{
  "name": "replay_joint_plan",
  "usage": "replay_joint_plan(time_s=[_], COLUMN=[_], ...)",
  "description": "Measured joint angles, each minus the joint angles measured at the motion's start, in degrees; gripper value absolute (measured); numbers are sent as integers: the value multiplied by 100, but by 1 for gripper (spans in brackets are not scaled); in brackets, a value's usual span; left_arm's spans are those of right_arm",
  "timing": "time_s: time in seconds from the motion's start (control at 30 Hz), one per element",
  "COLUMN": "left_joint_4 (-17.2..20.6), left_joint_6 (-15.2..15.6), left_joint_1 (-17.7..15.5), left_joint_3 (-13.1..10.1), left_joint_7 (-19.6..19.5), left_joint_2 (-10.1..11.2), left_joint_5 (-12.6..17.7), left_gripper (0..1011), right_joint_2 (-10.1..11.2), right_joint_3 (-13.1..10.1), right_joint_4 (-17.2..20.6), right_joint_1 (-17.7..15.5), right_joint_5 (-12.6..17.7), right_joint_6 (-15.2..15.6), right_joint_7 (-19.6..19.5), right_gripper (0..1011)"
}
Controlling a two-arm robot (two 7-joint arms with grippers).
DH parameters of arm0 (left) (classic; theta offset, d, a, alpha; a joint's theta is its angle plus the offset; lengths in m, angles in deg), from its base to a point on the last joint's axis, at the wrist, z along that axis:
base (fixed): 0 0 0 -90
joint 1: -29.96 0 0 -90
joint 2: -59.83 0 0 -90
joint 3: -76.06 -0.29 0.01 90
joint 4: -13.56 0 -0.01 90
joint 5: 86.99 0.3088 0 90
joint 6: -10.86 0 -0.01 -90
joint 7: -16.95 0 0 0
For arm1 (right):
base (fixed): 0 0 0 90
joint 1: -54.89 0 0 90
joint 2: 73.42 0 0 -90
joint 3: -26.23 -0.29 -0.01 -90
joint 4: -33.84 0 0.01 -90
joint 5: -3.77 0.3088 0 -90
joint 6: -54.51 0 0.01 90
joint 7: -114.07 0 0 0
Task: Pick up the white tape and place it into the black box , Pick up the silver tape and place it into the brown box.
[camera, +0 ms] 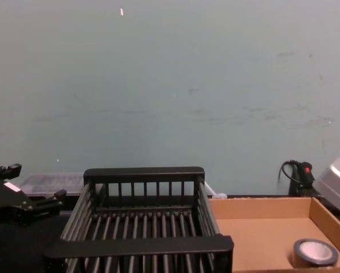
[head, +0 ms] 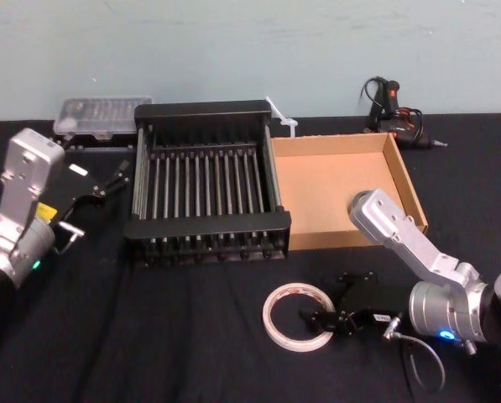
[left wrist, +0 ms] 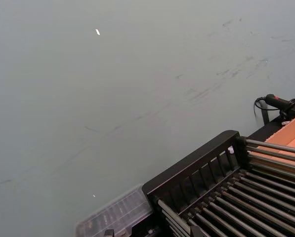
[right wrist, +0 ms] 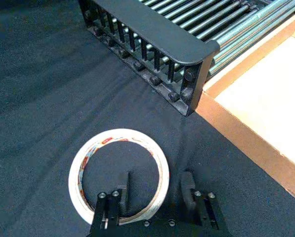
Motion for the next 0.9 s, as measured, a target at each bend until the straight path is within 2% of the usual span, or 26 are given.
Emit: replay_joint_plan(time_s=[0.3, 0.4, 0.57, 0.73, 0.9], left_joint_4=[0, 0, 0, 0, 0], left_joint_6=[0, 0, 0, 0, 0], left_joint_1=[0, 0, 0, 0, 0], left_joint_3=[0, 0, 0, 0, 0], left_joint_7=[0, 0, 0, 0, 0], left_joint_2=[0, 0, 0, 0, 0], left_joint_5=[0, 0, 0, 0, 0], left_gripper=[1001, 1001, 1001, 1001, 1001], right_joint_2=[0, 0, -1, -1, 0], right_joint_3=[2, 2, 1, 1, 1], right_joint_4=[0, 0, 0, 0, 0], right_joint_1=[-1, -1, -1, -1, 0], right_joint_5=[0, 0, 0, 1, 1], right_joint_6=[1, 1, 1, 1, 1], right_joint_7=[2, 2, 3, 3, 2], right_gripper=[417, 286, 156, 94, 94])
